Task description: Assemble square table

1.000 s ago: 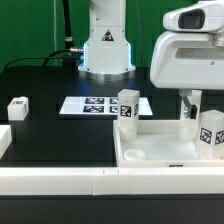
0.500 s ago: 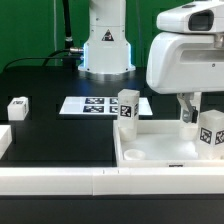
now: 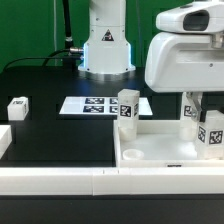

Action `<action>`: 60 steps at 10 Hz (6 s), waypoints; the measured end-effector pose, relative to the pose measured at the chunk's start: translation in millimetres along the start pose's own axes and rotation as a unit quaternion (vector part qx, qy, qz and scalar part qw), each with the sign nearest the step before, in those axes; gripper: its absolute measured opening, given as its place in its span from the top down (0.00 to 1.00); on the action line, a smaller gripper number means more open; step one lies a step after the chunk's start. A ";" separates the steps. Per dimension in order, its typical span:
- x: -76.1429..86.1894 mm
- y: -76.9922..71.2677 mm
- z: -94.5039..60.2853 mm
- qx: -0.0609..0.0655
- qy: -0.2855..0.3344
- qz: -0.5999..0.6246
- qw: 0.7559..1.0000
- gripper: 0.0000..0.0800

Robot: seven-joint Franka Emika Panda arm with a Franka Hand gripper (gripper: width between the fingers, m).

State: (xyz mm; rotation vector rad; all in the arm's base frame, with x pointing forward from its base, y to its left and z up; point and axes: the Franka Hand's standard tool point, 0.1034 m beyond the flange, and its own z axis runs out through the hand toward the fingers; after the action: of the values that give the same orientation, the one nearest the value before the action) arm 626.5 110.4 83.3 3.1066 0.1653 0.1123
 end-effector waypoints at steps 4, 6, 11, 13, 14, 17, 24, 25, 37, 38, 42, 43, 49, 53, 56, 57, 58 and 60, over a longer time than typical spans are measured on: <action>-0.2 -1.1 0.2 0.006 -0.001 0.197 0.980 0.64; -0.3 -1.4 0.2 0.007 -0.002 0.299 0.954 0.64; -1.0 -4.1 -0.2 0.013 -0.013 0.543 0.840 0.64; -1.0 -4.3 0.0 0.011 -0.015 0.578 0.816 0.64; -1.0 -4.3 0.0 0.011 -0.015 0.578 0.816 0.64; -1.7 -7.3 -1.0 0.010 -0.015 0.512 0.859 0.31; 0.0 -4.3 -0.7 0.011 -0.006 0.145 0.989 0.19; 0.7 -3.6 -0.5 0.009 -0.003 0.086 0.996 0.19; 1.6 -0.5 -0.6 -0.002 0.000 0.110 0.994 0.64; 1.5 -0.6 -0.4 0.000 -0.001 0.161 0.987 0.64; -0.3 16.6 0.0 -0.009 -0.004 0.318 0.948 0.64; -2.3 21.1 -0.5 -0.015 -0.007 0.362 0.932 0.64; -16.7 54.0 -62.1 0.007 -0.009 0.312 0.950 0.22; -22.5 119.1 -86.5 0.004 -0.001 0.291 0.957 0.19; -22.8 118.5 -85.8 0.004 -0.002 0.286 0.958 0.19; -26.5 127.9 -86.5 0.004 -0.003 0.259 0.966 0.19; -39.6 145.6 -85.9 0.009 -0.006 0.223 0.975 0.19; -69.3 198.1 -83.1 0.013 -0.007 0.201 0.980 0.19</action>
Offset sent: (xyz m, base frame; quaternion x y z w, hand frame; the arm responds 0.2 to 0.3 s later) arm -0.0065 0.0011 -0.0064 0.0077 -0.0132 0.2813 0.9595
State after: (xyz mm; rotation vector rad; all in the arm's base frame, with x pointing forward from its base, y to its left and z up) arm 572.4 -91.9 167.6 3.1167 -0.4665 0.0971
